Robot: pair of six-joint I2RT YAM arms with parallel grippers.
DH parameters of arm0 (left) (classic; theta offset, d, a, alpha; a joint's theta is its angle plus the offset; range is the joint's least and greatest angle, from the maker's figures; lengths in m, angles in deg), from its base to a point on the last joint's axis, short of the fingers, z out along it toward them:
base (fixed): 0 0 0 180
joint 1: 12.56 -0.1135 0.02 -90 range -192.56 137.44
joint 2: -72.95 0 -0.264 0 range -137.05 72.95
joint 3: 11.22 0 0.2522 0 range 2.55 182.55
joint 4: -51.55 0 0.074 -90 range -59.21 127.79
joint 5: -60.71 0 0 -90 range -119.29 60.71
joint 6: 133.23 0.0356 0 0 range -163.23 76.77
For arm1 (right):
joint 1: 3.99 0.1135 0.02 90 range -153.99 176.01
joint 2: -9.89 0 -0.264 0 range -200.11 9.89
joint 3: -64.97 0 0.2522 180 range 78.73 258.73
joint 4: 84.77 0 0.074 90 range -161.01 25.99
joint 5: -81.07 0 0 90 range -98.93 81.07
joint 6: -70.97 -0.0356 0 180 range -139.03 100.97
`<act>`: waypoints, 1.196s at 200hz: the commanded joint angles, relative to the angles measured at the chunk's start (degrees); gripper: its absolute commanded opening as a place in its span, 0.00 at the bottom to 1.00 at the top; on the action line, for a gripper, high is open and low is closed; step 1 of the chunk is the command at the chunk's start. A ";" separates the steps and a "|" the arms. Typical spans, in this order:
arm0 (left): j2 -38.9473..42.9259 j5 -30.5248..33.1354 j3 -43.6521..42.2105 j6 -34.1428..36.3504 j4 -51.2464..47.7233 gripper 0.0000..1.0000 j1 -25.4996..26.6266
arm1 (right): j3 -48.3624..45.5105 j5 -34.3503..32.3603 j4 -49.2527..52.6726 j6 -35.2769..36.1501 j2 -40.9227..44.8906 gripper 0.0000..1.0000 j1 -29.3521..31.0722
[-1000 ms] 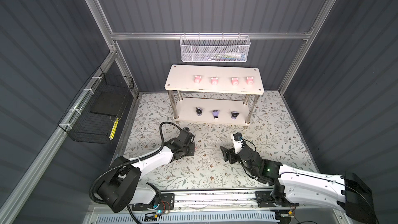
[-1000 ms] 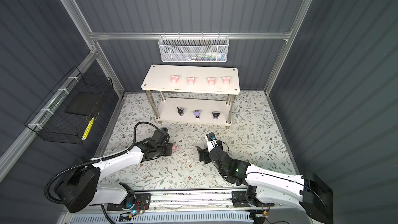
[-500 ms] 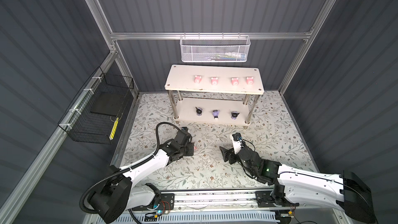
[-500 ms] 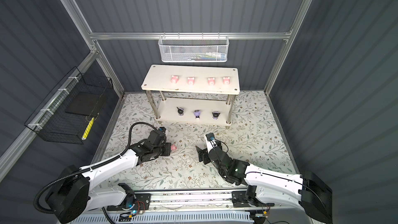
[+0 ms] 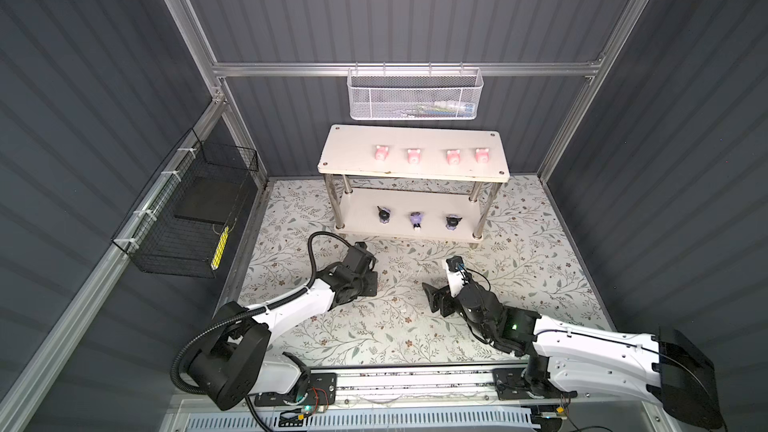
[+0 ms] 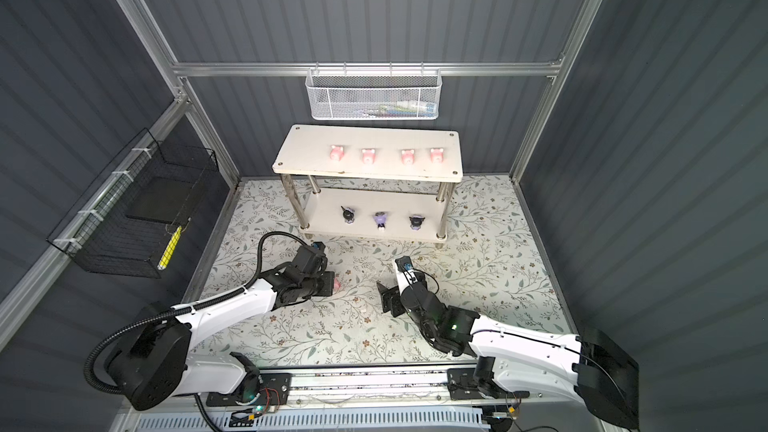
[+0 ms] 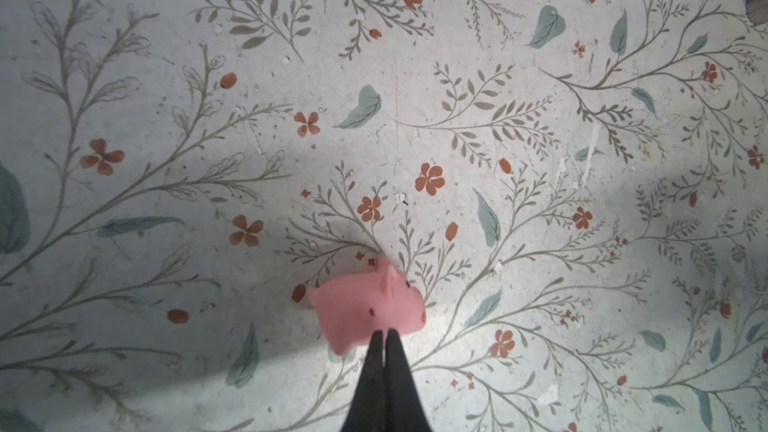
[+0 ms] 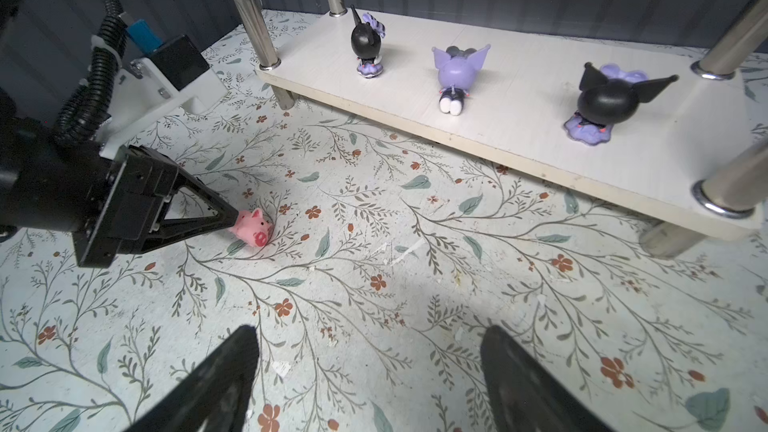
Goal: Place and organize the plastic toys onto the shelf
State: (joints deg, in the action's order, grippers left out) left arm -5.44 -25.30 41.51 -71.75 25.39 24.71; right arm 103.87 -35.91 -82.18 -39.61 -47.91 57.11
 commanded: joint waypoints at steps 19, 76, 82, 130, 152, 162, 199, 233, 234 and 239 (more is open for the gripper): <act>-1.33 -0.28 -0.15 1.19 1.24 0.00 -0.45 | 1.04 -0.08 -0.69 -0.21 0.32 0.85 -0.28; -0.63 -0.65 -2.20 0.65 1.29 0.00 -0.50 | 0.85 0.34 -0.77 -0.50 0.06 0.86 -0.38; -0.42 -0.74 -2.46 0.65 1.17 0.00 -0.45 | 0.87 0.39 -0.77 -0.52 0.06 0.86 -0.38; 1.69 -0.99 -4.71 -0.30 0.81 0.00 -0.50 | 0.95 0.74 -1.21 -0.86 -0.64 0.85 -0.41; 2.94 -1.09 -5.58 -0.84 0.64 0.00 -0.46 | 1.04 1.12 -1.34 -1.04 -0.91 0.85 -0.37; 3.60 -0.89 -6.00 -1.10 0.56 0.00 -0.47 | 1.12 1.14 -1.48 -1.04 -1.06 0.86 -0.39; 4.73 -0.82 -7.05 -1.46 0.56 0.00 -0.45 | 1.31 1.43 -1.65 -0.95 -1.66 0.86 -0.38; 7.12 -0.66 -6.41 -1.55 0.14 0.00 -0.49 | 1.31 1.51 -1.82 -1.13 -1.92 0.86 -0.37; 7.20 -0.61 -6.34 -1.55 0.12 0.00 -0.51 | 1.31 1.50 -1.82 -1.13 -1.90 0.86 -0.37; 7.43 -0.42 -6.07 -1.51 -0.01 0.00 -0.49 | 1.29 1.57 -1.83 -1.13 -1.88 0.85 -0.37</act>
State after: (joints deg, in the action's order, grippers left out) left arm -0.32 -25.91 35.25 -72.42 26.74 24.50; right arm 103.87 -34.51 -83.39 -40.05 -49.57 56.90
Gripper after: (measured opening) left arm 0.047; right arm 0.855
